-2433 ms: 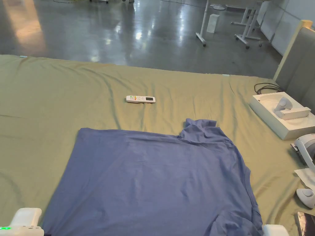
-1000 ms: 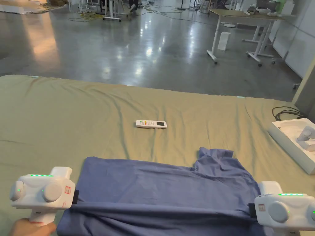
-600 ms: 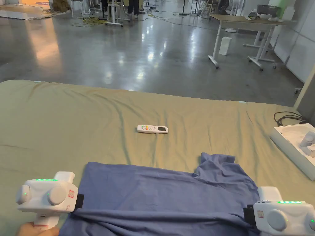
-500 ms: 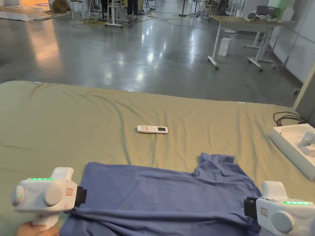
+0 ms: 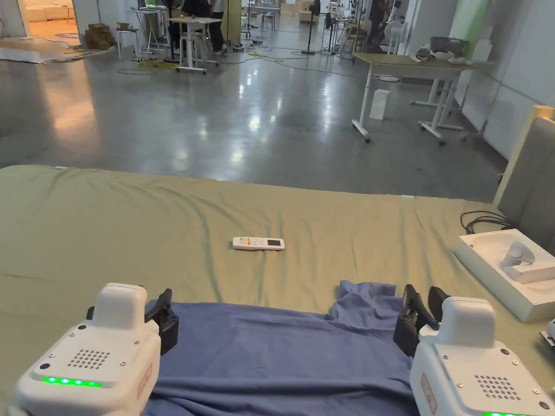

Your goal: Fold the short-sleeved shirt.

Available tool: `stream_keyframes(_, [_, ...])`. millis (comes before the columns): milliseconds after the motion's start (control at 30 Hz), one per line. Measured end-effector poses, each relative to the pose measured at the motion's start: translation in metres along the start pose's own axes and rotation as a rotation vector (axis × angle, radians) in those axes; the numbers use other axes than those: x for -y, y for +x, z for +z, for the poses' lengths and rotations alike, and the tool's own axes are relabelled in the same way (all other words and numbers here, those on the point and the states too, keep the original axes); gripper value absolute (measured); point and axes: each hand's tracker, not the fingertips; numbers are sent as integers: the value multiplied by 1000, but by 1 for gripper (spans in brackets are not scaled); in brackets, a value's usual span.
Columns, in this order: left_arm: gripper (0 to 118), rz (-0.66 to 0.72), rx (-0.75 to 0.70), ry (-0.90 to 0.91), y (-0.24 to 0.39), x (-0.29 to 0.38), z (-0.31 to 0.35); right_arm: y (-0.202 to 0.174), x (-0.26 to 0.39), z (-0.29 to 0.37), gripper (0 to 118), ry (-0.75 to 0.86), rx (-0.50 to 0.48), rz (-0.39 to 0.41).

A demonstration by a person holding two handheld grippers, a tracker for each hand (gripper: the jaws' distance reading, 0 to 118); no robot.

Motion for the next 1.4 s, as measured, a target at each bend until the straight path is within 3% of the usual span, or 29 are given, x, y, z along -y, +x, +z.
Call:
stream_keyframes(100, [1, 27, -7, 0, 10, -2, 12, -9, 0, 10, 0, 28, 5, 10])
stream_keyframes(400, [1, 81, 7, -73, -4, 4, 26, -10, 1, 20, 0, 26, -22, 33])
stream_keyframes(667, [3, 146, -91, -422, -70, 55, -15, -6, 10, 10, 0, -67, -24, 45])
stream_keyframes(767, [22, 139, -70, -571, -89, 71, -41, -5, 18, 7, 0, -98, -21, 43])
stream_keyframes(833, [46, 174, -28, -640, -101, 78, -57, -4, 24, 5, 0, -116, -22, 37])
stream_keyframes(967, [55, 203, -31, -727, -110, 86, -84, -5, 31, 3, 0, -152, -16, 50])
stream_keyframes(1033, [65, 199, -27, -796, -112, 91, -100, -4, 32, 1, 0, -165, -15, 57])
stream_keyframes(1300, [65, 142, -110, -1102, -104, 133, -131, 5, 38, -4, 0, -203, 1, 82])
stream_keyframes(1400, [65, 122, -102, -1018, -98, 130, -125, 9, 40, -5, 0, -214, 13, 85])
